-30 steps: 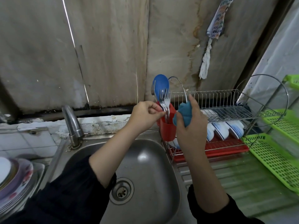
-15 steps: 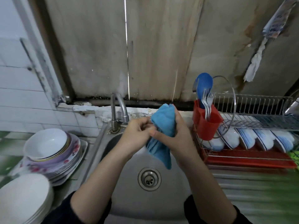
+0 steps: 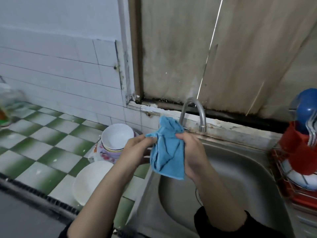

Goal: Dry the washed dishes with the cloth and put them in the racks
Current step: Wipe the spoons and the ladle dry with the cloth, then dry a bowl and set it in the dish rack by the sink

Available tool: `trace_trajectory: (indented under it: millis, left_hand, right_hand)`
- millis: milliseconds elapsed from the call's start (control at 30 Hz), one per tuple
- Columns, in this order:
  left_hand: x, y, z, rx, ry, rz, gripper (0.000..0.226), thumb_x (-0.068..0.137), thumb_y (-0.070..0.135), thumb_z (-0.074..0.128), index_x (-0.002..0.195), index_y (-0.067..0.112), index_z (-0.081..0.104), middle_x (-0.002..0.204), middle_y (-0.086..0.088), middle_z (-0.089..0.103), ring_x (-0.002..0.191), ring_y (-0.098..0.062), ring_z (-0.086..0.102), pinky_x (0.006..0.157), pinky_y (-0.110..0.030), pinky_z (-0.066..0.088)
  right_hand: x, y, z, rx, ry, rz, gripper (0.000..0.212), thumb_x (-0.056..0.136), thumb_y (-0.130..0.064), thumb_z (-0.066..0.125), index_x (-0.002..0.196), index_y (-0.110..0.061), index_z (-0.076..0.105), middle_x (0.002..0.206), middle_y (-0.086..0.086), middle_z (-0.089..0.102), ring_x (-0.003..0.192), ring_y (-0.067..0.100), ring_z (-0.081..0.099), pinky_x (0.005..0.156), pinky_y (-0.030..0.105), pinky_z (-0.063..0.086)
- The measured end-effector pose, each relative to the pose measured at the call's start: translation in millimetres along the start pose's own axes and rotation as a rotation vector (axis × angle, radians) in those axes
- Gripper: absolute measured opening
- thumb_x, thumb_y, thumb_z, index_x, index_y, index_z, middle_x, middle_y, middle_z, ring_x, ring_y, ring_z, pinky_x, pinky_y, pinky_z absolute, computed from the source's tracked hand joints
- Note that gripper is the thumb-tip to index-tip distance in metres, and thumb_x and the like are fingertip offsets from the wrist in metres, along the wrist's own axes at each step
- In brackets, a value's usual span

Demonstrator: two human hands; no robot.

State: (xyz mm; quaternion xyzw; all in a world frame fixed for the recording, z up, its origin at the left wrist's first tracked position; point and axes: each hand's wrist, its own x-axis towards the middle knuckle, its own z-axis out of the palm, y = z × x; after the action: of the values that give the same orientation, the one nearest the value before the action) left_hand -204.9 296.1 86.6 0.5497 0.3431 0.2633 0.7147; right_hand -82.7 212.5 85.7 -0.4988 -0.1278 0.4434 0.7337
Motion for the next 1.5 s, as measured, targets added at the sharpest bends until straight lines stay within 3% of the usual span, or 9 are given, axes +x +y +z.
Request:
trace_trajectory:
  millis: [100, 467, 600, 733, 833, 967, 1100, 1267, 1500]
  left_hand:
    - [-2.0, 2.0, -27.9, 0.019, 0.046, 0.053, 0.015, 0.090, 0.006, 0.063, 0.104, 0.007, 0.069, 0.087, -0.006, 0.076, 0.073, -0.014, 0.071, 0.056, -0.023, 0.053]
    - [36.4, -23.0, -115.0, 0.155, 0.339, 0.054, 0.014, 0.086, 0.005, 0.071, 0.091, 0.018, 0.073, 0.090, -0.005, 0.070, 0.086, -0.023, 0.069, 0.078, -0.041, 0.060]
    - [59.6, -37.1, -140.6, 0.344, 0.232, -0.003, 0.015, 0.083, 0.001, 0.072, 0.092, 0.013, 0.073, 0.091, -0.008, 0.069, 0.075, -0.017, 0.065, 0.068, -0.031, 0.059]
    - [83.9, -48.2, -170.3, 0.664, 0.143, -0.041, 0.023, 0.086, 0.004, 0.068, 0.107, 0.014, 0.072, 0.085, 0.004, 0.064, 0.079, -0.013, 0.060, 0.069, -0.018, 0.049]
    - [100.4, -56.7, -188.3, 0.852, 0.160, -0.022, 0.026, 0.088, 0.008, 0.062, 0.111, 0.014, 0.071, 0.089, 0.007, 0.064, 0.106, -0.023, 0.059, 0.096, -0.031, 0.048]
    - [125.6, -63.9, -202.1, 1.035, 0.107, 0.011, 0.042, 0.086, 0.004, 0.050, 0.123, 0.016, 0.066, 0.125, -0.003, 0.065, 0.113, -0.020, 0.058, 0.092, -0.026, 0.045]
    - [159.9, -72.4, -213.8, 1.323, -0.079, 0.118, 0.051, 0.086, 0.009, 0.055, 0.136, 0.020, 0.055, 0.143, -0.003, 0.051, 0.133, -0.020, 0.042, 0.108, -0.030, 0.035]
    - [196.5, -80.5, -220.9, 1.692, -0.360, 0.215, 0.057, 0.094, 0.037, 0.055, 0.146, 0.023, 0.041, 0.156, -0.001, 0.035, 0.147, -0.017, 0.020, 0.120, -0.036, 0.012]
    - [215.0, -88.2, -235.7, 1.827, -0.567, 0.335, 0.043, 0.099, 0.037, 0.043, 0.138, 0.023, 0.052, 0.139, -0.001, 0.056, 0.137, -0.015, 0.040, 0.120, -0.040, 0.000]
  right_hand:
    - [12.9, 18.4, 26.7, 0.110, -0.032, 0.114, 0.038, 0.095, -0.016, 0.041, 0.122, 0.005, 0.058, 0.114, 0.029, 0.065, 0.097, 0.038, 0.064, 0.089, 0.049, 0.052]
    - [49.6, 88.3, 76.4, 0.207, -0.292, 0.254, 0.035, 0.094, -0.006, 0.041, 0.120, -0.018, 0.061, 0.106, 0.014, 0.073, 0.088, 0.027, 0.072, 0.071, 0.041, 0.057]
    - [67.8, 107.7, 81.7, -0.279, -0.192, 0.065, 0.047, 0.090, 0.008, 0.059, 0.108, -0.035, 0.067, 0.110, -0.004, 0.069, 0.095, 0.016, 0.069, 0.071, 0.027, 0.057]
    - [89.4, 121.0, 79.2, -0.604, -0.194, -0.065, 0.057, 0.088, 0.020, 0.048, 0.087, -0.030, 0.075, 0.109, -0.004, 0.070, 0.101, 0.018, 0.065, 0.078, 0.018, 0.054]
    - [103.3, 129.4, 76.0, -0.755, -0.169, -0.125, 0.061, 0.081, 0.027, 0.043, 0.086, -0.023, 0.076, 0.101, -0.007, 0.068, 0.101, 0.020, 0.064, 0.080, 0.013, 0.052]
    - [129.1, 133.8, 77.2, -0.668, -0.080, -0.036, 0.023, 0.091, 0.011, 0.055, 0.107, 0.007, 0.071, 0.099, 0.009, 0.065, 0.081, 0.012, 0.061, 0.072, 0.010, 0.051]
    - [164.1, 135.8, 74.6, -1.176, -0.017, -0.159, 0.026, 0.088, 0.000, 0.061, 0.100, -0.016, 0.077, 0.108, 0.006, 0.061, 0.094, 0.016, 0.059, 0.073, 0.015, 0.041]
    - [188.0, 138.4, 79.0, -1.395, 0.017, -0.234, 0.020, 0.085, -0.038, 0.072, 0.088, -0.018, 0.071, 0.103, 0.002, 0.051, 0.094, 0.016, 0.053, 0.074, 0.025, 0.037]
    - [202.7, 144.1, 81.5, -1.999, -0.328, -0.425, 0.051, 0.094, -0.033, 0.063, 0.142, -0.038, 0.047, 0.148, -0.003, 0.041, 0.125, 0.018, 0.050, 0.093, 0.031, 0.051]
